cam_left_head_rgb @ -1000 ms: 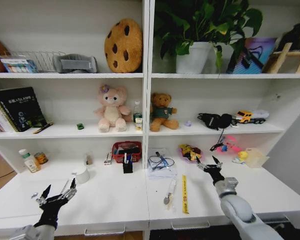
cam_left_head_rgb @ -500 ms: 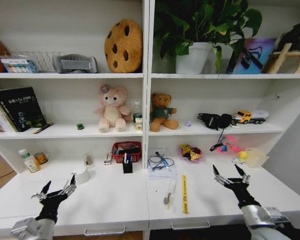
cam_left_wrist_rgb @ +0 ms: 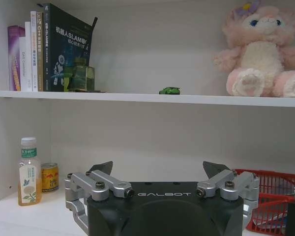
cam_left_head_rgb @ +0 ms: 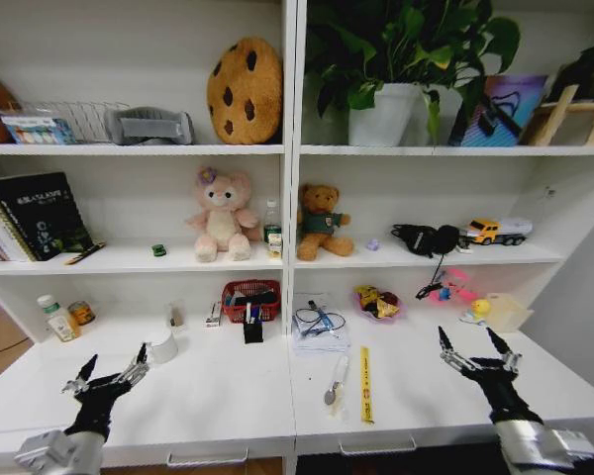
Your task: Organize the objects on the table.
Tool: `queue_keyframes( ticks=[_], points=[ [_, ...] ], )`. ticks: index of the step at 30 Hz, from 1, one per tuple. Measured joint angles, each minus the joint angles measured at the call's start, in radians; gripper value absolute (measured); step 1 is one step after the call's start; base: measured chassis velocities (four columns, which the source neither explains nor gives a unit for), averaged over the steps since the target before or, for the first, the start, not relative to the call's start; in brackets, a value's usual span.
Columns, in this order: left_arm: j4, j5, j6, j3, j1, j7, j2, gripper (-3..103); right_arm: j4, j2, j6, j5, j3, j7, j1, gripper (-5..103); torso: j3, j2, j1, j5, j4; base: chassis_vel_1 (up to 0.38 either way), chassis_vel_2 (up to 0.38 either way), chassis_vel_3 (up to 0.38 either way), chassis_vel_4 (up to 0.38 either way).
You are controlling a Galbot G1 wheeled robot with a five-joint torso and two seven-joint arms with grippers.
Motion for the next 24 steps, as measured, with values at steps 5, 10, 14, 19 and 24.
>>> queue_keyframes(
  ticks=[5,10,14,19,24],
  points=[
    [0.000,0.002,0.015,0.002,-0.006,-0.005,0.001,100,-0.002,0.030,0.001,-0.001,-0.005,0.000,-0.002,100,0.000,0.000,0.000,0.0002,-0.0004,0.000,0.000,0.000,0.000],
    [-0.001,0.002,0.018,0.002,-0.007,-0.008,0.001,100,-0.002,0.033,0.001,-0.001,-0.007,0.000,-0.002,100,0.000,0.000,0.000,0.0001,0.0000,0.000,0.000,0.000,0.000],
    [-0.001,0.002,0.018,0.002,-0.007,-0.008,0.002,100,-0.003,0.033,0.001,-0.002,-0.008,0.000,-0.001,100,0.000,0.000,0.000,0.0001,0.0000,0.000,0.000,0.000,0.000],
    [-0.001,0.002,0.018,0.003,-0.007,-0.009,0.002,100,-0.003,0.032,0.000,-0.002,-0.008,0.000,-0.001,100,0.000,0.000,0.000,0.0001,-0.0001,0.000,0.000,0.000,0.000],
    [-0.001,0.002,0.018,0.003,-0.006,-0.009,0.002,100,-0.004,0.032,0.000,-0.002,-0.009,0.000,-0.001,100,0.000,0.000,0.000,0.0001,-0.0001,0.000,0.000,0.000,0.000]
  ],
)
